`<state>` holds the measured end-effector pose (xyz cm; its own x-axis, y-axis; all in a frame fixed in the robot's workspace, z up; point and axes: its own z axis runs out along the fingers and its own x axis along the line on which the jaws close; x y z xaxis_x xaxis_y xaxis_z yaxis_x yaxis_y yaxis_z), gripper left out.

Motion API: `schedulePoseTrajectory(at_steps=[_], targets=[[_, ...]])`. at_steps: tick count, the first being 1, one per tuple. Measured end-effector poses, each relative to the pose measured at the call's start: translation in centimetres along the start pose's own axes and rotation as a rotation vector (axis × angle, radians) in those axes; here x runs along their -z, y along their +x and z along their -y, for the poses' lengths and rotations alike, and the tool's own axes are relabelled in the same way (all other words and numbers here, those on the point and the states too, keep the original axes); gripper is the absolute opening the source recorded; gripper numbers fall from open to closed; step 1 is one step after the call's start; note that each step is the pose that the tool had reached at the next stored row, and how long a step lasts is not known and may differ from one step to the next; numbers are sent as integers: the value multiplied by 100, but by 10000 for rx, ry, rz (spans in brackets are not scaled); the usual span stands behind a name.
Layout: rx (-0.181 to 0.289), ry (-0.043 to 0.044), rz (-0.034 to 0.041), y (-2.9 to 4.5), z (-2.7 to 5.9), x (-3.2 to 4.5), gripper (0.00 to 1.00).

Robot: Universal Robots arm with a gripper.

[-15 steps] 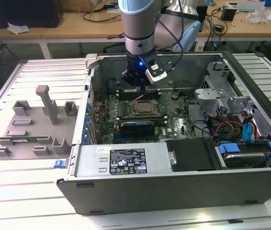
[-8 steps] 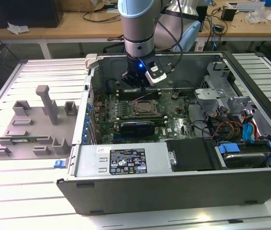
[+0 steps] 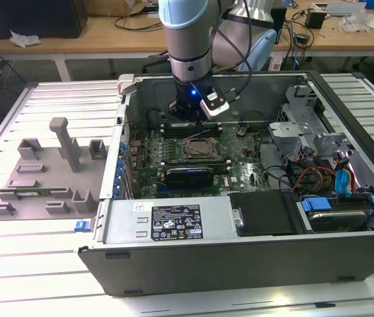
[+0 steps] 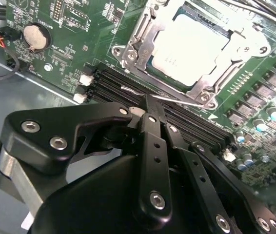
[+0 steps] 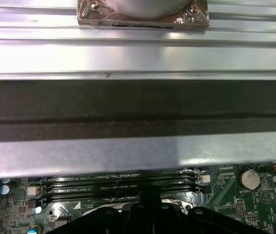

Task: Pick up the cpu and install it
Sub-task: 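Install the first cpu locking lever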

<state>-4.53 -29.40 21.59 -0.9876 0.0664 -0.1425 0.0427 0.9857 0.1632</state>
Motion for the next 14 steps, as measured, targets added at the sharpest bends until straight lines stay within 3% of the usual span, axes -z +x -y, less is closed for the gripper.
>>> schedulePoseTrajectory(at_steps=[2,7,11,14], targets=[[12,-6,172,14,3,-12,11],[-80,13,444,41,11,-50,11],[-194,32,580,72,18,-80,11],[-250,39,607,117,19,-84,11]])
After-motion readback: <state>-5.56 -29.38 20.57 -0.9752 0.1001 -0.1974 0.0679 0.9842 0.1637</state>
